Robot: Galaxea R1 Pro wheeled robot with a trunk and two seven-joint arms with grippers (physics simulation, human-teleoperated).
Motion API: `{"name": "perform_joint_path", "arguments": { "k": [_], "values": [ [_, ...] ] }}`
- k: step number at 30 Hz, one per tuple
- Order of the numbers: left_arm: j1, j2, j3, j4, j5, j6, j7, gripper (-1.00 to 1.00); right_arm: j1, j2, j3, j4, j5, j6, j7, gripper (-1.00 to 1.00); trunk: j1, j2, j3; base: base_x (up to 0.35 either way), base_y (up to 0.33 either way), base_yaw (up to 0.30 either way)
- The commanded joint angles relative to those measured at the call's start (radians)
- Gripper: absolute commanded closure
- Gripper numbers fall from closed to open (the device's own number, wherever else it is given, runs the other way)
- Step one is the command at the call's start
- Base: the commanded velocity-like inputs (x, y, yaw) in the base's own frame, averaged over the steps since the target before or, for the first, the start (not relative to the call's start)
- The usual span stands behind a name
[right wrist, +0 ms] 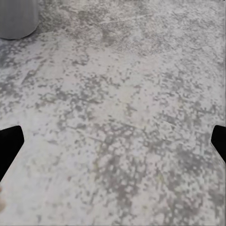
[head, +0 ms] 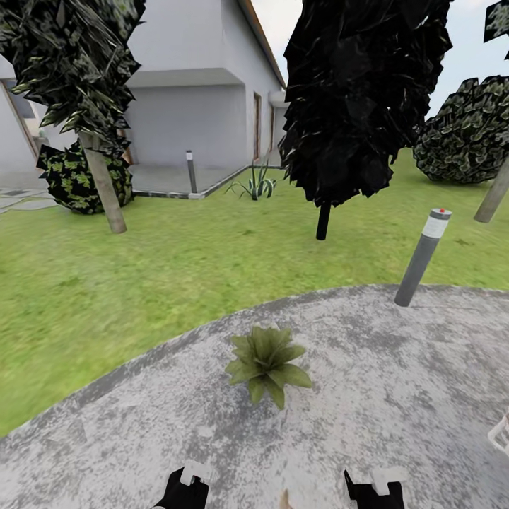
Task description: Pick up the pesticide atomizer in the garden and spray insectifuge to fully cover both potted plants in the garden.
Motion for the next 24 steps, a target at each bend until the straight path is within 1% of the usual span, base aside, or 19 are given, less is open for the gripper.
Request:
{"name": "perform_joint_path", "arguments": {
  "k": [1, 6, 11, 13, 14, 16, 17, 18, 19, 20, 21, 22, 23, 24],
  "values": [
    [0.0, 0.0, 0.003, 0.0, -0.004, -0.003, -0.003, 1.0, -0.001, 0.0, 0.007, 0.001, -0.006, -0.003, 0.001, -1.0, 0.0, 0.0, -0.001, 0.248, -0.128, 0.0],
    [0.0, 0.0, 0.004, -0.001, -0.007, -0.002, -0.003, 1.0, -0.001, 0.001, 0.008, -0.001, -0.005, -0.003, 0.006, -1.0, 0.0, 0.0, -0.001, 0.232, -0.122, 0.0],
    [-0.001, 0.0, -0.002, -0.016, -0.007, -0.001, -0.01, 1.0, -0.001, 0.0, 0.011, -0.009, -0.002, -0.003, 0.009, -1.0, 0.0, 0.0, -0.001, 0.036, -0.018, 0.0],
    [-0.003, 0.0, -0.01, -0.019, -0.017, 0.003, -0.019, 1.0, -0.001, -0.001, 0.02, -0.027, 0.011, -0.003, 0.011, -1.0, 0.0, 0.0, -0.001, 0.004, -0.002, 0.0],
    [-0.007, 0.005, -0.012, -0.02, -0.035, 0.005, -0.032, 1.0, -0.001, -0.004, 0.035, -0.057, 0.033, -0.002, 0.011, -1.0, 0.0, 0.0, -0.001, 0.002, -0.001, 0.0],
    [-0.015, 0.032, -0.013, -0.021, -0.098, 0.009, -0.09, 1.0, -0.002, -0.01, 0.082, -0.118, 0.104, -0.001, 0.012, -1.0, 0.0, 0.0, -0.001, 0.0, 0.0, 0.0],
    [-0.015, 0.057, -0.012, -0.021, -0.148, 0.013, -0.151, 1.0, -0.002, -0.011, 0.112, -0.151, 0.162, 0.0, 0.012, -1.0, 0.0, 0.0, -0.001, 0.0, 0.0, 0.0],
    [-0.015, 0.072, -0.011, -0.021, -0.175, 0.015, -0.192, 1.0, -0.001, -0.011, 0.124, -0.169, 0.196, 0.001, 0.012, -1.0, 0.0, 0.0, -0.001, 0.0, 0.0, 0.0],
    [-0.017, 0.093, -0.011, -0.021, -0.208, 0.016, -0.255, 1.0, -0.001, -0.011, 0.134, -0.196, 0.241, 0.002, 0.013, -1.0, 0.0, 0.0, -0.001, 0.0, 0.0, 0.0],
    [-0.021, 0.108, -0.012, -0.022, -0.236, 0.021, -0.312, 1.0, -0.001, -0.01, 0.141, -0.22, 0.28, 0.003, 0.023, -1.0, 0.0, 0.0, -0.001, 0.0, 0.0, 0.0],
    [-0.026, 0.118, -0.012, -0.022, -0.257, 0.028, -0.349, 1.0, -0.001, -0.008, 0.143, -0.231, 0.307, 0.005, 0.047, -1.0, 0.0, 0.0, -0.001, 0.0, 0.0, 0.0],
    [-0.034, 0.127, -0.012, -0.023, -0.281, 0.038, -0.381, 1.0, -0.001, -0.007, 0.145, -0.239, 0.335, 0.008, 0.086, -1.0, 0.0, 0.0, -0.001, 0.0, 0.0, 0.0],
    [-0.047, 0.139, -0.012, -0.027, -0.325, 0.053, -0.423, 1.0, -0.004, -0.006, 0.146, -0.246, 0.375, 0.02, 0.168, -1.0, 0.0, 0.0, -0.001, 0.0, 0.0, 0.0],
    [-0.056, 0.143, -0.012, -0.033, -0.357, 0.061, -0.449, 1.0, -0.008, -0.006, 0.146, -0.25, 0.394, 0.028, 0.227, -1.0, 0.0, 0.0, -0.001, 0.0, 0.0, 0.0]
  ]
}}
